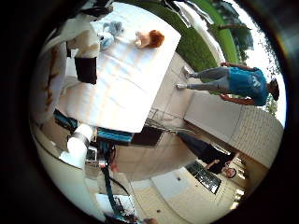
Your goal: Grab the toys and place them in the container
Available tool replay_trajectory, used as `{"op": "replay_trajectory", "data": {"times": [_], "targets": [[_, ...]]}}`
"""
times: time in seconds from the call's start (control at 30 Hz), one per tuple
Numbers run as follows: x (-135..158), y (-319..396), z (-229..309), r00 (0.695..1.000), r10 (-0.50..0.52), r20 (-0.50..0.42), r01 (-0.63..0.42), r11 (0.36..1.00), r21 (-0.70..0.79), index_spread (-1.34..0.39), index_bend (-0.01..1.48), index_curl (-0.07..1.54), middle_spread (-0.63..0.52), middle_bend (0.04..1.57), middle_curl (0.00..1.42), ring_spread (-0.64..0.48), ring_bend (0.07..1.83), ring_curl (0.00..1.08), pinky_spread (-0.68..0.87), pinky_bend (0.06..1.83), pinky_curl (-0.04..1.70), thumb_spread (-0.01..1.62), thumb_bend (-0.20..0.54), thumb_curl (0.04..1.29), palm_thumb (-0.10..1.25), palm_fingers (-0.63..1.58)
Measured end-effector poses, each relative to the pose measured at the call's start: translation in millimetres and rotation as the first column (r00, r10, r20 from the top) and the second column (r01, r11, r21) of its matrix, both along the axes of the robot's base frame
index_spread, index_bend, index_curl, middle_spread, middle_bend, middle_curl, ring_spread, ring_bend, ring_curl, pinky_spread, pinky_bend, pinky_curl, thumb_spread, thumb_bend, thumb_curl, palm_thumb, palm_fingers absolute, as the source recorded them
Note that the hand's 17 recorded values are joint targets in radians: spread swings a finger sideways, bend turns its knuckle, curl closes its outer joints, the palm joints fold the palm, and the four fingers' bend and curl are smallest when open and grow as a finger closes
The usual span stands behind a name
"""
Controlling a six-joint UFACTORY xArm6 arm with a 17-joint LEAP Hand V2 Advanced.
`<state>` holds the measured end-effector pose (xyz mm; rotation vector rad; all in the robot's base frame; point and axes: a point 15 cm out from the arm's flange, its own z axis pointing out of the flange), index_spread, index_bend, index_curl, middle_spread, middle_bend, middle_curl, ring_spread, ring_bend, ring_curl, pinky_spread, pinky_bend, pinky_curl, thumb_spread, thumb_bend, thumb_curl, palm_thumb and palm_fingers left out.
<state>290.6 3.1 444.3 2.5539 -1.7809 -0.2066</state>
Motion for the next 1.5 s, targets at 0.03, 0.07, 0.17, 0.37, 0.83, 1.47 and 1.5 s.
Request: {"op": "replay_trajectory", "data": {"times": [0.03, 0.07, 0.17, 0.37, 0.83, 1.47, 1.5], "targets": [[5, 24, 3, 0.999, 0.034, 0.004, -0.034, 0.999, 0.016, -0.75, 0.69, 0.29, -0.23, 1.12, 0.96, -0.10, 1.36, 0.82, 0.21, 1.39, 0.77, 1.22, -0.013, 0.52, 0.95, 0.89], [9, 39, 2, 0.998, 0.058, -0.001, -0.058, 0.998, 0.022, -0.75, 0.71, 0.30, -0.23, 1.13, 0.97, -0.10, 1.36, 0.83, 0.21, 1.40, 0.77, 1.22, -0.011, 0.53, 0.96, 0.88], [25, 80, -3, 0.993, 0.114, 0.003, -0.114, 0.993, 0.040, -0.77, 0.74, 0.32, -0.23, 1.14, 0.98, -0.10, 1.38, 0.84, 0.20, 1.42, 0.80, 1.23, -0.009, 0.54, 0.96, 0.87], [73, 149, -35, 0.986, 0.160, 0.044, -0.164, 0.979, 0.120, -0.81, 0.79, 0.37, -0.24, 1.18, 1.02, -0.11, 1.42, 0.85, 0.18, 1.44, 0.84, 1.23, -0.016, 0.55, 0.96, 0.81], [86, 196, -138, 0.958, 0.244, -0.152, -0.230, 0.967, 0.108, -0.34, 0.57, 0.41, -0.03, 0.44, 0.61, 0.18, 0.87, 0.54, 0.36, 1.05, 0.69, 1.20, -0.039, 0.47, 0.75, -0.17], [150, 113, -91, 0.980, 0.198, 0.002, -0.197, 0.976, 0.096, -0.27, 0.22, 0.32, 0.07, 0.19, 0.37, 0.27, 0.40, 0.31, 0.46, 0.57, 0.38, 1.10, -0.018, 0.34, 0.59, 0.10], [160, 96, -79, 0.984, 0.173, 0.033, -0.176, 0.981, 0.085, -0.26, 0.22, 0.33, 0.06, 0.19, 0.37, 0.27, 0.40, 0.31, 0.46, 0.56, 0.37, 1.10, -0.016, 0.35, 0.61, 0.12]]}}
